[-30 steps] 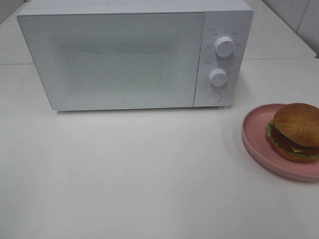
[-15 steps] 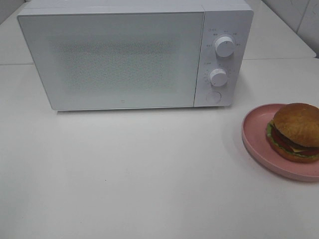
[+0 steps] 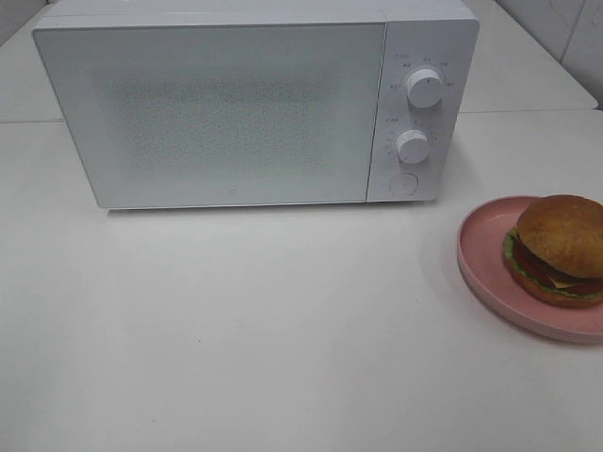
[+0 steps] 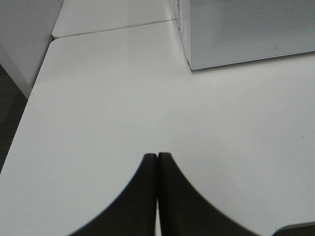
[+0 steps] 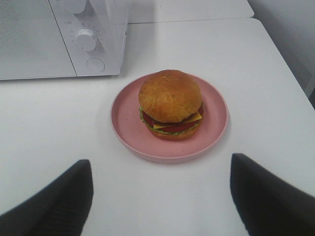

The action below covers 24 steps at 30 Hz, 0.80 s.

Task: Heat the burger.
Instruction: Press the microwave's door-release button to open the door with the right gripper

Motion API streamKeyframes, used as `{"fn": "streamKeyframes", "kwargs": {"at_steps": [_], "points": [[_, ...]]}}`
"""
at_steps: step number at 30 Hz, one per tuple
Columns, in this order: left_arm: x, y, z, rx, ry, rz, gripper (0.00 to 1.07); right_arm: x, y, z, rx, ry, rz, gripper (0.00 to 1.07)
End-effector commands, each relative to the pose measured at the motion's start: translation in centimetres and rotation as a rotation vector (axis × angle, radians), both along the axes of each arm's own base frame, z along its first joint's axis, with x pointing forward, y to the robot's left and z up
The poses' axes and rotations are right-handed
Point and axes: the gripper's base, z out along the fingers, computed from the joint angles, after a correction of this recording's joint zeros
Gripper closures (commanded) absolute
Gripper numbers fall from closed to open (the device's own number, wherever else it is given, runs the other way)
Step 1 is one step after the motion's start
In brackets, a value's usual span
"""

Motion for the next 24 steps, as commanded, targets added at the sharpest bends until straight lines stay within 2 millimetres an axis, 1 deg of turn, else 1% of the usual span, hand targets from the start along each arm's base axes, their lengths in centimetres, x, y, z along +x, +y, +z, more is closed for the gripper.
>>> {"fn": "streamKeyframes", "kwargs": {"at_steps": [1, 13, 15, 16, 18, 19, 20, 21, 22, 23, 24], "points": [[-0.3, -0.1, 0.0, -0.007, -0.033, -0.002, 1.06, -0.4, 0.0, -0.1, -0.001, -0.026, -0.009, 0.34], [-0.3, -0.1, 0.0, -0.007, -0.033, -0.002, 1.06, -0.4, 0.0, -0.1, -0.001, -0.026, -0.010, 0.34], [-0.3, -0.1, 0.0, -0.007, -0.033, -0.002, 1.06, -0.3, 0.0, 0.2, -0.001, -0.035, -0.010, 0.34], [-0.3, -0.1, 0.0, -0.007, -0.033, -0.002, 1.06, 0.1, 0.0, 0.7, 0.000, -0.040, -0.009, 0.34], [-0.3, -0.1, 0.0, -0.007, -0.033, -0.002, 1.06, 0.4, 0.0, 0.9, 0.000, -0.036, -0.009, 0.34], [-0.3, -0.1, 0.0, -0.007, -0.033, -0.002, 1.06, 1.1, 0.0, 1.3, -0.002, -0.034, -0.009, 0.34], [-0.3, -0.1, 0.0, -0.007, -0.033, -0.002, 1.06, 1.1, 0.0, 1.3, -0.002, -0.034, -0.009, 0.34], [-0.3, -0.1, 0.0, -0.007, -0.033, -0.002, 1.06, 2.0, 0.1, 1.7, 0.006, -0.037, -0.004, 0.34], [-0.3, -0.1, 0.0, -0.007, -0.033, -0.002, 1.06, 2.0, 0.1, 1.7, 0.006, -0.037, -0.004, 0.34], [-0.3, -0.1, 0.0, -0.007, -0.033, -0.002, 1.06, 2.4, 0.1, 1.9, 0.012, -0.050, -0.001, 0.34], [-0.3, -0.1, 0.0, -0.007, -0.033, -0.002, 1.06, 3.6, 0.1, 2.2, 0.013, -0.060, -0.001, 0.34]]}}
